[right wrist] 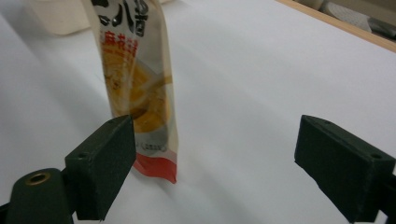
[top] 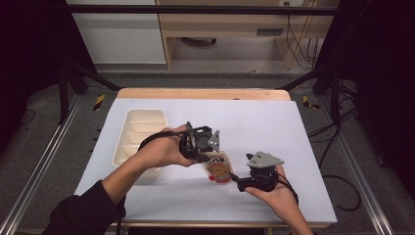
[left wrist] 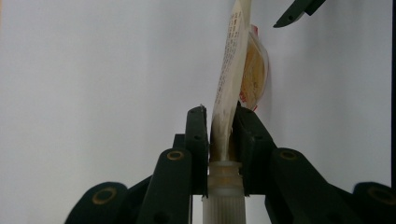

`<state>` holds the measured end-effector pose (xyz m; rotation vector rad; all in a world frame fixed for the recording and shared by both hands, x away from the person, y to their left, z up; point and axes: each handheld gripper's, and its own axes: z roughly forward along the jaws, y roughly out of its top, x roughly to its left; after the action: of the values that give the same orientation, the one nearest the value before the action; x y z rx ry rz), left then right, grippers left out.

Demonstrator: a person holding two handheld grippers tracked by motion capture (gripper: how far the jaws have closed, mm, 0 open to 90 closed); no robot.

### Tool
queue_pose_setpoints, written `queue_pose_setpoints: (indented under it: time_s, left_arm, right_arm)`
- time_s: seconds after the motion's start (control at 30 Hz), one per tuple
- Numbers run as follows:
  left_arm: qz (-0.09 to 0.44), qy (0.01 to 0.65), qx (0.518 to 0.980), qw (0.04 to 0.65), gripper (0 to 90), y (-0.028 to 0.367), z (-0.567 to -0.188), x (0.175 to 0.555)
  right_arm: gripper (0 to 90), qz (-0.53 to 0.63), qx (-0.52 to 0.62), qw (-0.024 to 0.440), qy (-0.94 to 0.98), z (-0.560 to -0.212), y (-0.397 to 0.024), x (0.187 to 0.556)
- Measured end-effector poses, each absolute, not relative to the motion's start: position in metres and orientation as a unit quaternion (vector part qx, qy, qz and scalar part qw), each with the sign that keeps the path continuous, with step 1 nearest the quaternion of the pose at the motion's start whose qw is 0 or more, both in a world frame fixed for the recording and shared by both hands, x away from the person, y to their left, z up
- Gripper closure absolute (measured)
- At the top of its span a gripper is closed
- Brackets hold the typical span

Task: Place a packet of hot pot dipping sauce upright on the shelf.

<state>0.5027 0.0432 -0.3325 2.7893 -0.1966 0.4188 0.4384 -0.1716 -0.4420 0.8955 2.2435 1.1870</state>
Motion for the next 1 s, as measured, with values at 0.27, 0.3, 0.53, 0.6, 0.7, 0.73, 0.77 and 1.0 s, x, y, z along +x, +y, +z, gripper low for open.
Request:
queue_pose_setpoints:
  time_s: [0.27, 0.3, 0.53, 0.6, 0.7, 0.73, 0.77, 1.0]
  left_arm:
    - [0.145, -0.076, 0.978, 0.130, 76.3, 0.023, -0.328, 0.501]
    - [0.145, -0.074, 0.978, 0.128, 76.3, 0.022, -0.327, 0.500]
    - [0.151, -0.071, 0.980, 0.107, 76.3, 0.018, -0.321, 0.498]
    - [0.151, -0.070, 0.981, 0.103, 76.3, 0.019, -0.317, 0.498]
    - [0.152, -0.071, 0.981, 0.097, 76.3, 0.023, -0.308, 0.498]
    - [0.154, -0.070, 0.981, 0.097, 76.3, 0.026, -0.305, 0.498]
    - [0.153, -0.070, 0.981, 0.098, 76.3, 0.028, -0.302, 0.498]
    - [0.162, -0.061, 0.980, 0.094, 76.3, 0.056, -0.285, 0.499]
  right_arm:
    - [12.8, 0.431, 0.351, 0.231, 0.798, -0.444, -0.185, 0.442]
    - [12.7, 0.430, 0.352, 0.232, 0.798, -0.444, -0.186, 0.442]
    - [12.7, 0.427, 0.361, 0.232, 0.796, -0.446, -0.191, 0.444]
    - [12.7, 0.429, 0.363, 0.232, 0.794, -0.445, -0.192, 0.444]
    - [12.7, 0.429, 0.362, 0.233, 0.794, -0.445, -0.194, 0.445]
    - [12.6, 0.429, 0.364, 0.233, 0.793, -0.445, -0.194, 0.445]
    - [12.6, 0.429, 0.366, 0.232, 0.793, -0.445, -0.194, 0.445]
    - [8.9, 0.423, 0.375, 0.225, 0.793, -0.447, -0.195, 0.446]
